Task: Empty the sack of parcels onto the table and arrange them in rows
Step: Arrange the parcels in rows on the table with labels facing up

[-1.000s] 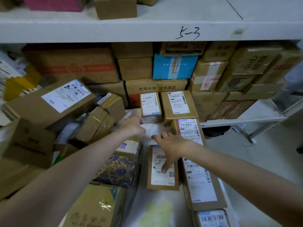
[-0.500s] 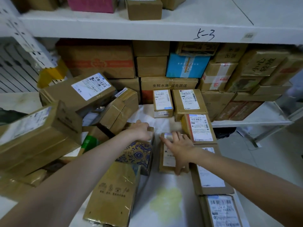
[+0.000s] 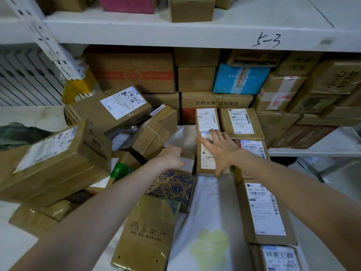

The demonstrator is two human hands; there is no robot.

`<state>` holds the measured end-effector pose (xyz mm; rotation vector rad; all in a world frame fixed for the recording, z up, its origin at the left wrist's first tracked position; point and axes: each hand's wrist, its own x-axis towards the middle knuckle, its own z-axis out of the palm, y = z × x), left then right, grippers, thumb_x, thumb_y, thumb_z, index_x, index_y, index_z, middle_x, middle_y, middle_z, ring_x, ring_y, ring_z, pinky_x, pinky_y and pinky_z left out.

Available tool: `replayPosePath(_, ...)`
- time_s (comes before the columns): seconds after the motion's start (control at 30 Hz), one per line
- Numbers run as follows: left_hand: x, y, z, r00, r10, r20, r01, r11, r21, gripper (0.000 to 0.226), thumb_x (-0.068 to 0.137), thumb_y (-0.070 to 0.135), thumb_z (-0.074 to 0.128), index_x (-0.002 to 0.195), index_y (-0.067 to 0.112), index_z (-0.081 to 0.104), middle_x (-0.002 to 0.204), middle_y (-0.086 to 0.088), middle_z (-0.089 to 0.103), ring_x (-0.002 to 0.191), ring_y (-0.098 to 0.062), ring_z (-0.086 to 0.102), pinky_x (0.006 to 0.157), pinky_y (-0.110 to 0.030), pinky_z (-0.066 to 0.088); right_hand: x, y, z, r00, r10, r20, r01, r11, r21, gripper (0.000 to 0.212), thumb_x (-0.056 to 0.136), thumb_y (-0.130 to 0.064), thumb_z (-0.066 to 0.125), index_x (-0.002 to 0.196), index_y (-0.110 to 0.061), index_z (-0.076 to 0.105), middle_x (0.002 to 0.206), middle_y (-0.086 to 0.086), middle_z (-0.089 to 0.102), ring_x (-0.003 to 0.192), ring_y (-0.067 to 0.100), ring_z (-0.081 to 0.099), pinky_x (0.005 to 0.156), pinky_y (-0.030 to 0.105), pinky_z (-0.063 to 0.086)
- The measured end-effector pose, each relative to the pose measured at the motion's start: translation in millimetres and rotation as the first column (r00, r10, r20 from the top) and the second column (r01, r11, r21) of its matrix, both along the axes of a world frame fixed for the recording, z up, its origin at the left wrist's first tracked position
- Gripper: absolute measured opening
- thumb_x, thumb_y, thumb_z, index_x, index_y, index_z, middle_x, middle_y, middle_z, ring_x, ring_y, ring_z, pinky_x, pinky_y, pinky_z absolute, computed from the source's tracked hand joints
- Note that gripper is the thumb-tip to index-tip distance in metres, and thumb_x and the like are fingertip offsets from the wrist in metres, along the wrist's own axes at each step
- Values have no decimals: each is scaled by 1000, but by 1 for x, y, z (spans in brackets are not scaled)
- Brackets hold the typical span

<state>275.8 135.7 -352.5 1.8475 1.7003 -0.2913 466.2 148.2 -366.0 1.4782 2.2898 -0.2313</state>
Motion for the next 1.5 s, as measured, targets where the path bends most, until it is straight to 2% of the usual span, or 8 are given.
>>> replayPosePath(0.2,-9,5,8,998,62,33,-61,998,-12,58,91,16,57,145,14,38,147,-8,41,129,-26,45,97,-33,44,4,15,21,999,41,-35,-44,995,-90,148,47,-55,87,149,-35,-18,154,24,-1,145,39,-7,117,50,9)
replayPosePath(0.6,-9,-6,10,1000,-12,9,13,999,-33,62,89,16,58,146,18,36,146,-11,34,132,-30,39,106,-38,41,-5,11,-15,997,61,44,-64,996,56,142,50,-52,84,150,-30,-15,156,25,-11,144,40,-17,116,58,0)
replayPosePath(0.73,-13,-10,14,1000,-27,10,27,998,-49,54,86,15,58,139,16,46,141,-9,43,129,-26,44,104,-36,42,-4,5,-18,998,51,-37,-52,999,-13,126,60,-37,82,152,-29,-4,158,17,-18,145,33,-22,114,62,1)
replayPosePath(0.87,-14,-15,22,999,-43,7,43,998,-39,47,87,10,54,134,14,52,139,-6,48,125,-22,48,95,-28,44,2,-9,-18,986,15,-167,-21,999,-33,108,66,-27,79,151,-25,12,157,11,-7,146,31,-14,113,63,14)
replayPosePath(1.17,-20,-46,53,988,-136,-77,127,986,-111,50,93,43,55,134,14,51,133,-4,53,115,-20,54,90,-30,45,9,-21,-28,986,-18,-164,9,999,-54,94,81,-25,69,153,-22,8,160,4,-13,147,24,-16,114,60,17)
replayPosePath(1.27,-28,-59,67,982,-153,-109,139,982,-131,68,88,57,55,142,16,42,142,-4,47,123,-21,49,94,-31,44,-6,-24,-13,999,-29,-41,29,1000,-11,92,79,-37,69,151,-19,14,159,12,2,148,31,2,116,59,12)
replayPosePath(1.4,-36,-79,81,966,-193,-172,168,975,-148,97,79,70,57,152,18,21,155,-9,26,139,-26,32,106,-36,35,-35,-42,10,914,-131,-385,198,970,141,57,83,-22,62,136,-18,43,137,9,42,122,32,49,97,42,44)
replayPosePath(1.5,-38,-97,82,953,-199,-229,156,969,-193,117,70,75,61,154,20,2,158,-14,9,143,-32,22,111,-41,31,-57,-57,30,877,-57,-477,167,967,192,36,86,-18,58,122,-19,57,124,4,56,108,28,58,81,36,49)
